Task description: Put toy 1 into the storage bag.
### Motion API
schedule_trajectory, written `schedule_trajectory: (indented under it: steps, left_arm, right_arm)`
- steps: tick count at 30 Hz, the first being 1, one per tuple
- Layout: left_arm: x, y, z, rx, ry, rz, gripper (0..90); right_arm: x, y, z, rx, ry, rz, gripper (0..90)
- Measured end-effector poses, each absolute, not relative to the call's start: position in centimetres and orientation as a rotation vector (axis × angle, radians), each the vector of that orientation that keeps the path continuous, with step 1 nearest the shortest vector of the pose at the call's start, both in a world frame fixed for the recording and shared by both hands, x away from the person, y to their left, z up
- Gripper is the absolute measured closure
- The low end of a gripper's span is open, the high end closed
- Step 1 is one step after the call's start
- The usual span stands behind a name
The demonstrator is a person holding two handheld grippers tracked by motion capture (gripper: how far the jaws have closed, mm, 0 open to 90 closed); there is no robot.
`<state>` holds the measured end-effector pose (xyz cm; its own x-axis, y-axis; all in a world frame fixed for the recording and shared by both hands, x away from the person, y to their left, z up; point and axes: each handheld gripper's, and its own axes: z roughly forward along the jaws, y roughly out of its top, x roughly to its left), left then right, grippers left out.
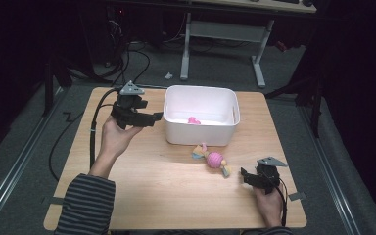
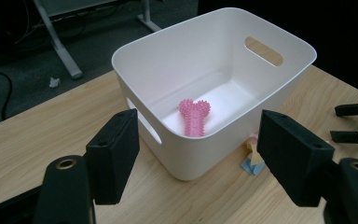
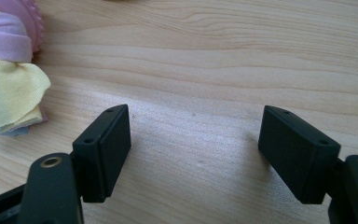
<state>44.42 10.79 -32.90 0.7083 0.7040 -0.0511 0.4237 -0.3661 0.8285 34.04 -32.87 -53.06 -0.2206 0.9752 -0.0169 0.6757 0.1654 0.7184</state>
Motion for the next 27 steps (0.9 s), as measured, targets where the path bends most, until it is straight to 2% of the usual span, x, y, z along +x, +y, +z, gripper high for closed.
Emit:
schedule_trajectory:
  steps: [27]
  left_arm:
    - [41.3,13.9,-35.4,1.965,0.919,0.402,29.4]
  right_arm:
    - [34.0,-32.9,-53.1,1.559,1.964,0.817,25.5]
